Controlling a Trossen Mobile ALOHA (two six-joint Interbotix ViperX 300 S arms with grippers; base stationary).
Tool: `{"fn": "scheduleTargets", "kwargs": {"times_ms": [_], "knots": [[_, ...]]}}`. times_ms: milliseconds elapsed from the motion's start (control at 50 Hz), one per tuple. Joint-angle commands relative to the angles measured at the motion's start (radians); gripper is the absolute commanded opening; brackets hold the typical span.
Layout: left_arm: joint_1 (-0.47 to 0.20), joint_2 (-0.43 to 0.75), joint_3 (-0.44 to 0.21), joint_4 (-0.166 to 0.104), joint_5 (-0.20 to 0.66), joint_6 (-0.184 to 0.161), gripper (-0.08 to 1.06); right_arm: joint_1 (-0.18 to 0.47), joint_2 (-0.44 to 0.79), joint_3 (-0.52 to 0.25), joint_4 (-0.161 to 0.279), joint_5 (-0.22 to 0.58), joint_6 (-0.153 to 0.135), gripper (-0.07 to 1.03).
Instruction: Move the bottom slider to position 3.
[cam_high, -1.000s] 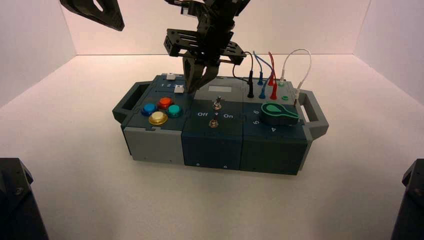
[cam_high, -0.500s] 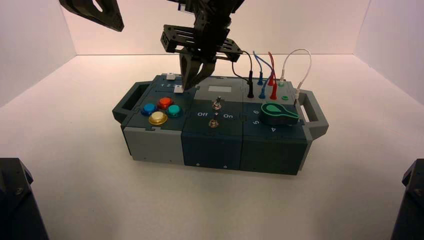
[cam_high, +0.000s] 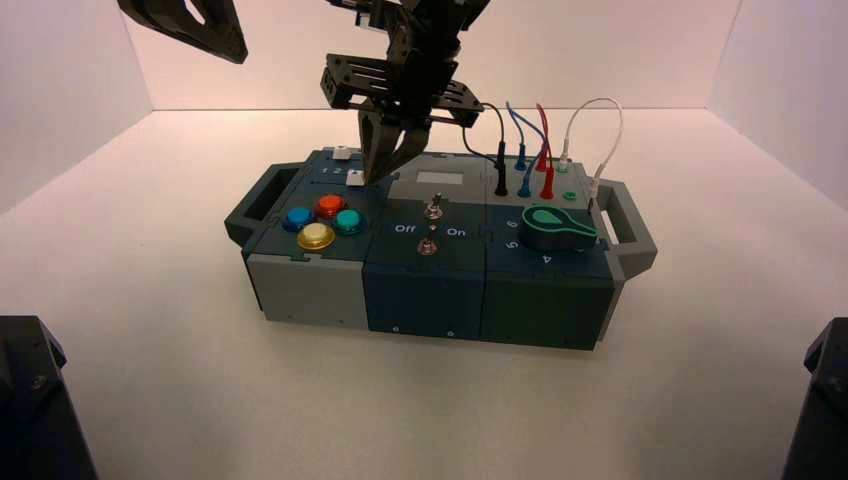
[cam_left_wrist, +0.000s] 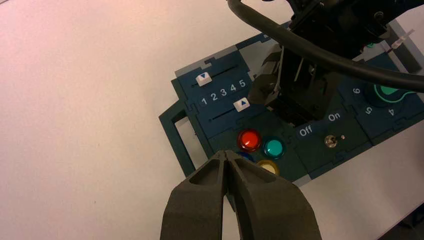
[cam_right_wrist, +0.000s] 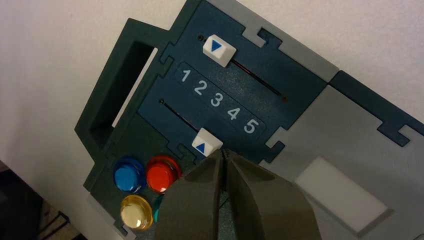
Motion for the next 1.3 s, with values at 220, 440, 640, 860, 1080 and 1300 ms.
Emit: {"fn": "scheduleTargets", "kwargs": {"times_ms": [220,440,640,860,1080,1300], "knots": [[0.000,-0.006,-0.015,0.002,-0.002,0.006,-0.03,0.005,0.002,-0.049,0.006,0.011,0.005,-0.03],[0.000,-0.006,-0.017,0.002,0.000,0.008,-0.03,0.003,0.006,-0.054,0.005,0.012,0.005,-0.03],[0.000,-0.006,-0.017,0.002,0.002,0.009,-0.03,0.003,0.011,-0.058,0.009,0.012,0.005,-0.03],[0.000,-0.006,-0.017,0.002,0.003,0.009,-0.03,0.005,0.018,-0.064,0.014,0.014,0.005,-0.03],[0.000,-0.005,-0.017,0.002,0.005,0.011,-0.03,0.005,0.025,-0.072,0.014,0.015,0.005,-0.03],[0.000,-0.005,-0.017,0.002,0.006,0.009,-0.03,0.003,0.026,-0.072,0.014,0.020,0.003,-0.03]]}}
